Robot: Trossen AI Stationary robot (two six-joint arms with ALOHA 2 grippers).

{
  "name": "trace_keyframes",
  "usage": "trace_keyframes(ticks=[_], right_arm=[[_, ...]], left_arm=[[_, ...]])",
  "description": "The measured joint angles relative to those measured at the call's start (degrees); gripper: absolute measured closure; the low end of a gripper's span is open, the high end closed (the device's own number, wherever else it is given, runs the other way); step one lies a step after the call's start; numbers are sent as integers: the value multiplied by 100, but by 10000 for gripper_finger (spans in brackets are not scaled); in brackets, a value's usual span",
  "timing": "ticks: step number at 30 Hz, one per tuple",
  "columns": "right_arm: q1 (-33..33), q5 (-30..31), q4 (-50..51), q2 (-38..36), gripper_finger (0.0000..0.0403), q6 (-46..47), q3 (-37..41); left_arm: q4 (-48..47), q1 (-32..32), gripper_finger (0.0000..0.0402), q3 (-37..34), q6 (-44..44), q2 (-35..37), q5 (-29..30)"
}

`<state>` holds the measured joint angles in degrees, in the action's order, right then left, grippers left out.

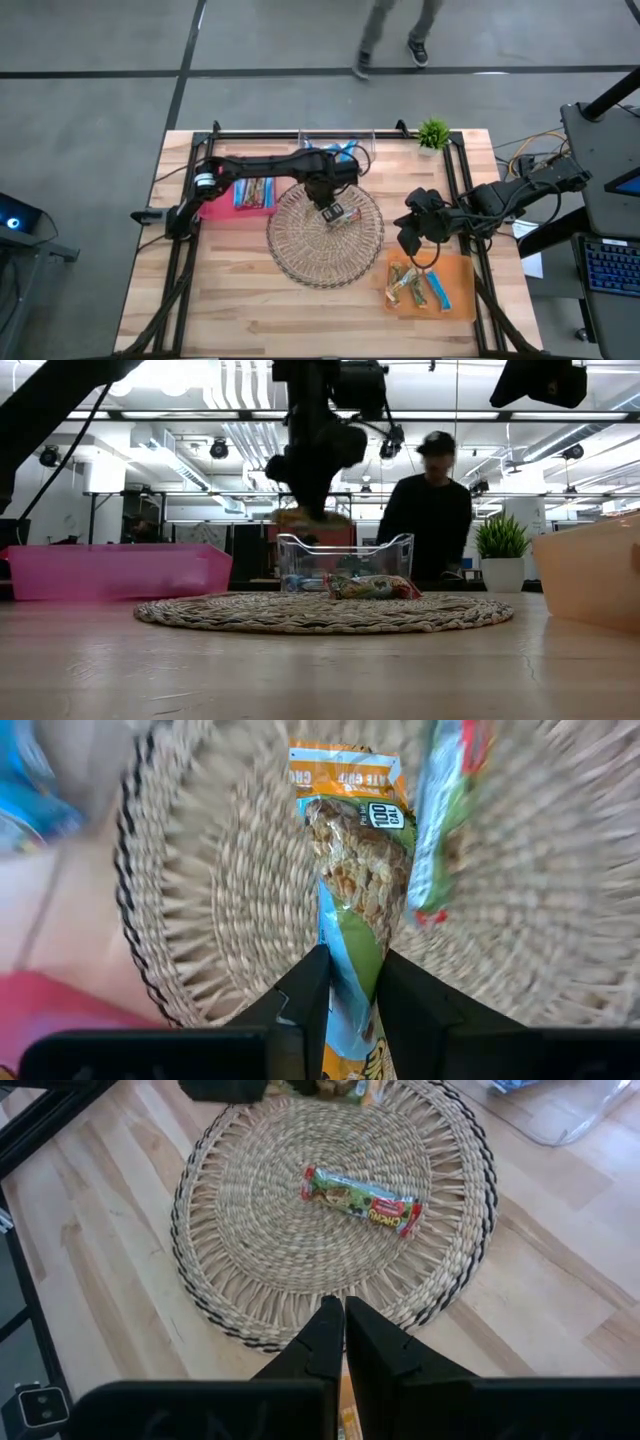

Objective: Pick and place Granola Bars by type
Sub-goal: Put the yellow granola bar into the orange bin

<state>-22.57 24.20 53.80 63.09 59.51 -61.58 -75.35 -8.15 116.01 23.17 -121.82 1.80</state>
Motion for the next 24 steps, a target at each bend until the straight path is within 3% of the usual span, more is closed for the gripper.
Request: trace_keyframes(ticks=[13,19,24], right_arm=[[0,89,-5,0,394,4,0],[0,71,-6,-57,394,-38,0],[24,-45,-5,-356,394,-148,-34]], left_arm=[[-60,-58,336,778,-176,4,29],[-23,7,336,860,-177,4,-453],[-15,40,336,860,-179,4,-474]])
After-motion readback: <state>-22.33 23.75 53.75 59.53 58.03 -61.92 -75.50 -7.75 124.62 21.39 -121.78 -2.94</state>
